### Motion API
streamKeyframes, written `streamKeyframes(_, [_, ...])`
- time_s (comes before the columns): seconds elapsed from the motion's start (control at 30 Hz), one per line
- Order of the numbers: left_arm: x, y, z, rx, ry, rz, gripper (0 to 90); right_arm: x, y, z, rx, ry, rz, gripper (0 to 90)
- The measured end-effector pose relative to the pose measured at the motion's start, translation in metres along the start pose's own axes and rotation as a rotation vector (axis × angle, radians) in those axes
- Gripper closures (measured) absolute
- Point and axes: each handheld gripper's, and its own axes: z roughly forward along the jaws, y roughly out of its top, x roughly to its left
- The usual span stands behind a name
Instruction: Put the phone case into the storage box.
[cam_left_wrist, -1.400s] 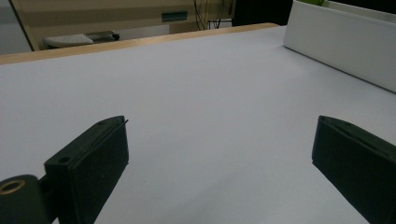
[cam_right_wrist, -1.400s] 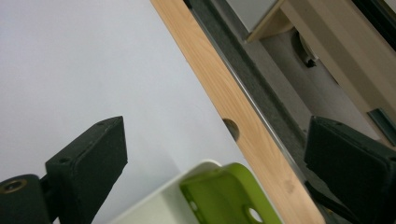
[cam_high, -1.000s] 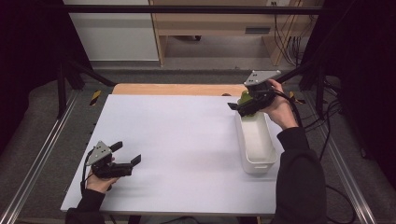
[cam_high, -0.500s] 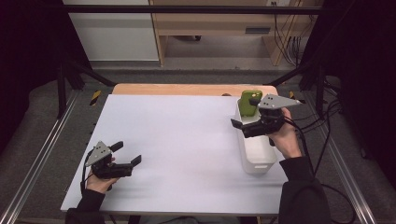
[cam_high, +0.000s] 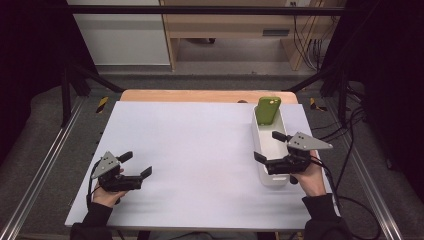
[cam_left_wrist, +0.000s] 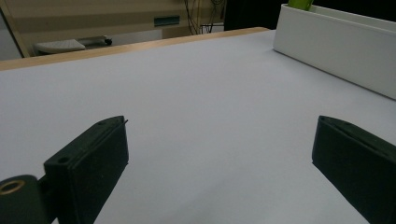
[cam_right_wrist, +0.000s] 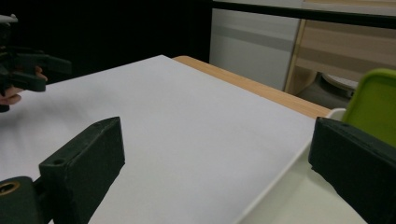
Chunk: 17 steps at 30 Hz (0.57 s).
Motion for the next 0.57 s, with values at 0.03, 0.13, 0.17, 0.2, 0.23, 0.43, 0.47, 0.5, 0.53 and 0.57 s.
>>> streamKeyframes(0.03, [0.0,0.0,0.0,0.0,-0.001,0.002,3.1,0.0,-0.004,-0.003,0.002,-0.004,0.001,3.8])
streamKeyframes(0.13, [0.0,0.0,0.0,-0.001,-0.003,0.007,3.1,-0.002,-0.016,-0.014,-0.001,-0.023,0.011,3.5])
streamKeyframes(0.17, [-0.001,0.0,0.0,-0.002,-0.005,0.008,3.1,-0.003,-0.02,-0.017,-0.003,-0.025,0.03,3.1])
streamKeyframes(0.2, [-0.001,0.0,0.0,-0.003,-0.005,0.009,3.1,-0.005,-0.024,-0.021,-0.007,-0.025,0.049,3.1])
streamKeyframes(0.23, [-0.001,0.0,0.0,-0.003,-0.005,0.008,3.1,-0.006,-0.027,-0.024,-0.009,-0.027,0.054,3.1])
streamKeyframes(0.43, [-0.001,0.001,-0.001,-0.006,-0.008,0.007,3.1,-0.011,-0.044,-0.042,-0.045,-0.011,0.064,2.0])
streamKeyframes(0.47, [-0.001,0.001,-0.001,-0.007,-0.009,0.007,3.1,-0.011,-0.047,-0.045,-0.043,-0.004,0.067,1.3])
streamKeyframes(0.5, [-0.001,0.001,-0.001,-0.009,-0.01,0.007,3.1,-0.011,-0.048,-0.047,-0.041,-0.001,0.063,1.0])
streamKeyframes(0.53, [-0.001,0.001,-0.001,-0.009,-0.01,0.007,3.1,-0.011,-0.049,-0.048,-0.043,0.0,0.059,0.9])
streamKeyframes(0.57, [-0.001,0.001,-0.001,-0.01,-0.009,0.006,3.0,-0.011,-0.049,-0.049,-0.043,0.0,0.052,0.9])
